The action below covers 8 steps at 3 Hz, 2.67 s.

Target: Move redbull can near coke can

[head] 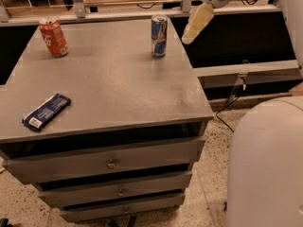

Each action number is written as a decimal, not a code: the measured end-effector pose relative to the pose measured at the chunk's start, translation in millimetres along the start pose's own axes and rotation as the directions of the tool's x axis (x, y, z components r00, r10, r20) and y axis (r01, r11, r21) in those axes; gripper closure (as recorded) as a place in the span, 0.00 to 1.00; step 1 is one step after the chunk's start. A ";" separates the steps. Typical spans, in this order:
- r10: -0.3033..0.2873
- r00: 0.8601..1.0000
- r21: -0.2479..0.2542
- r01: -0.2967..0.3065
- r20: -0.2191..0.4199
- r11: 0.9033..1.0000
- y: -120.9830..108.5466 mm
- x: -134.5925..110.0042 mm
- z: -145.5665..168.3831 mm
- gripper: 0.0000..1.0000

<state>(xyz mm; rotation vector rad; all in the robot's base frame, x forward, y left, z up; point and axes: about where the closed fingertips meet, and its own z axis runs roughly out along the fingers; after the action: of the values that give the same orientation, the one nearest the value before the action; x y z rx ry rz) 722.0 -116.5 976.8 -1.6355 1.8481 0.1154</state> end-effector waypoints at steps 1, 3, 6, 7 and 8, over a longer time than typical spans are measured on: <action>0.030 0.980 0.015 -0.033 0.198 0.999 -5.3 -16.5 4.3 0.00; 0.148 0.853 -0.040 -0.148 0.500 0.988 -26.9 -65.9 36.2 0.00; 0.239 0.841 -0.091 -0.223 0.486 0.971 -33.6 -68.6 70.0 0.00; 0.275 0.843 -0.121 -0.247 0.462 0.961 -28.9 -56.4 84.9 0.00; 0.307 0.841 -0.137 -0.275 0.445 0.952 -26.5 -45.4 97.1 0.00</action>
Offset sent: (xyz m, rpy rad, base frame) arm 0.0452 0.0676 0.0332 0.7305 -0.0762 0.0920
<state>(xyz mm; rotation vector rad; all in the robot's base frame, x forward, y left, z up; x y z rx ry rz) 786.1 -37.4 934.0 -1.2157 1.7080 0.6523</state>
